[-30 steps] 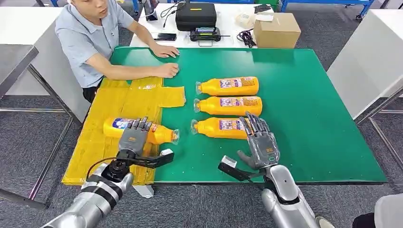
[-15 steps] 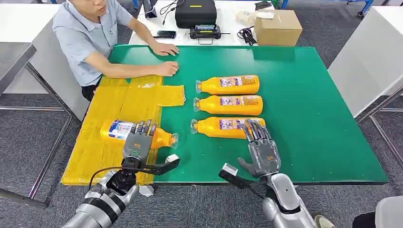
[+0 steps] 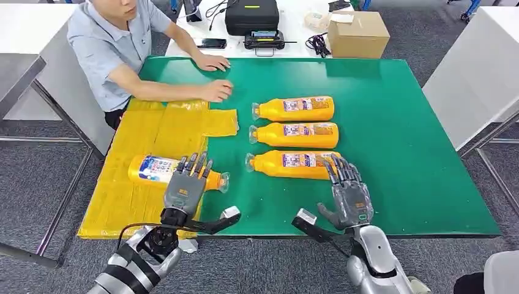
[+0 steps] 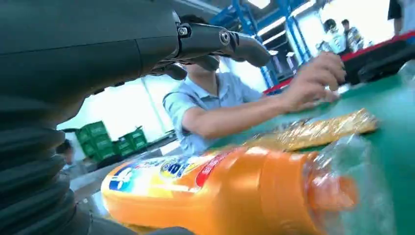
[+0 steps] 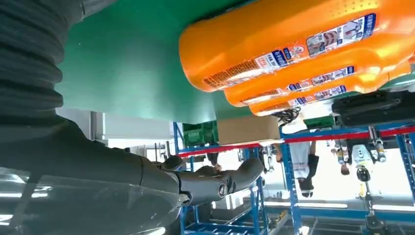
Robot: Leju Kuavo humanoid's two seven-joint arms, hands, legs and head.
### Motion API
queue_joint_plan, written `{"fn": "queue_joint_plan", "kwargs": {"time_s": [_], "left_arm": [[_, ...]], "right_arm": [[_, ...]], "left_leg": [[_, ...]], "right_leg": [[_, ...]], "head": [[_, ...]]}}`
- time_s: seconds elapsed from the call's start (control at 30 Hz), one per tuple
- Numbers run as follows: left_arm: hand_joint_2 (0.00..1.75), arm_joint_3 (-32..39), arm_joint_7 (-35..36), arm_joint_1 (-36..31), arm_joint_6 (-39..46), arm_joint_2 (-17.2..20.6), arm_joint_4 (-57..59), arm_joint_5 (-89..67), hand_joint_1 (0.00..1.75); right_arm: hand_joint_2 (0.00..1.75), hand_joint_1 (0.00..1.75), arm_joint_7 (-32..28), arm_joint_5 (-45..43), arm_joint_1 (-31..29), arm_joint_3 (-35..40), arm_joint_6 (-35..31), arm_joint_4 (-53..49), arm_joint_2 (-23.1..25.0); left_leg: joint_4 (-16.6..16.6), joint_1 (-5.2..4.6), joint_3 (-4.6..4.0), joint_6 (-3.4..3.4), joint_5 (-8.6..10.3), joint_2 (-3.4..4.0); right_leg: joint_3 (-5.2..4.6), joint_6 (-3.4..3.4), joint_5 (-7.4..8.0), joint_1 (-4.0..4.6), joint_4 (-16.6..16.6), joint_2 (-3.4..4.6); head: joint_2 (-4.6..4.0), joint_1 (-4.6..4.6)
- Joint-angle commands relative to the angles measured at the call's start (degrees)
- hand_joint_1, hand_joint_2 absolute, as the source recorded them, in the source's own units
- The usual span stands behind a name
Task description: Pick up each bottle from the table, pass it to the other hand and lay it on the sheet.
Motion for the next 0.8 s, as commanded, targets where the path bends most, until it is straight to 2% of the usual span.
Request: {"fn": "queue_joint_plan", "kwargs": {"time_s": [0.03,0.13,0.2,0.3,0.37,0.63,0.8], "left_arm": [[1.75,5.9,-18.6,12.4,14.0,-2.6,-17.2,12.0,0.00],[1.75,6.4,-25.5,15.8,15.3,-3.4,-20.5,23.7,0.00],[1.75,7.1,-27.5,16.6,16.5,-4.3,-20.6,26.5,0.00],[1.75,7.9,-31.6,16.6,19.6,-5.7,-19.5,30.6,0.00],[1.75,5.9,-36.8,17.0,16.2,-5.9,-19.5,39.8,0.00],[1.75,3.5,-42.6,17.5,13.7,-7.9,-19.3,54.4,0.00],[1.75,3.2,-44.0,16.4,13.7,-8.2,-18.5,57.2,0.00]], "right_arm": [[1.75,0.00,0.3,0.3,1.0,-3.8,0.2,-2.5,-2.9],[1.75,0.00,0.1,-0.2,1.6,-4.6,-0.3,-1.9,-3.1],[1.75,0.00,0.1,-0.5,1.1,-4.8,-0.3,-0.4,-3.3],[1.75,0.00,-0.6,-2.6,-1.5,-4.9,0.9,4.0,-3.9],[1.75,0.00,-1.1,-4.2,-4.4,-4.7,2.4,8.2,-5.3],[1.75,0.00,-4.1,-7.8,-11.2,-3.6,4.4,17.9,-5.2],[1.75,0.00,-4.5,-8.4,-14.7,-2.1,5.3,21.3,-4.5]], "left_leg": [[0.1,0.07,0.29,-0.14,-0.26,0.22],[0.1,0.08,0.32,-0.10,-0.34,0.22],[0.1,0.06,0.26,-0.09,-0.30,0.23],[0.0,0.00,0.04,-0.06,-0.20,0.15],[0.0,-0.01,0.03,-0.05,-0.19,0.15],[0.0,0.01,0.14,-0.02,-0.18,0.26],[0.0,0.00,0.11,-0.02,-0.16,0.22]], "right_leg": [[0.26,-0.17,-0.19,0.09,0.0,0.16],[0.32,-0.13,-0.24,0.10,0.0,0.16],[0.26,-0.13,-0.21,0.07,0.0,0.18],[0.02,-0.07,-0.05,0.02,-0.1,0.10],[0.02,-0.06,-0.04,0.02,-0.1,0.12],[0.12,-0.08,-0.03,0.04,-0.1,0.20],[0.08,-0.07,-0.03,0.03,-0.1,0.16]], "head": [[0.00,0.00],[0.00,0.02],[0.00,0.02],[0.00,0.02],[0.00,0.00],[0.00,0.02],[0.00,0.00]]}}
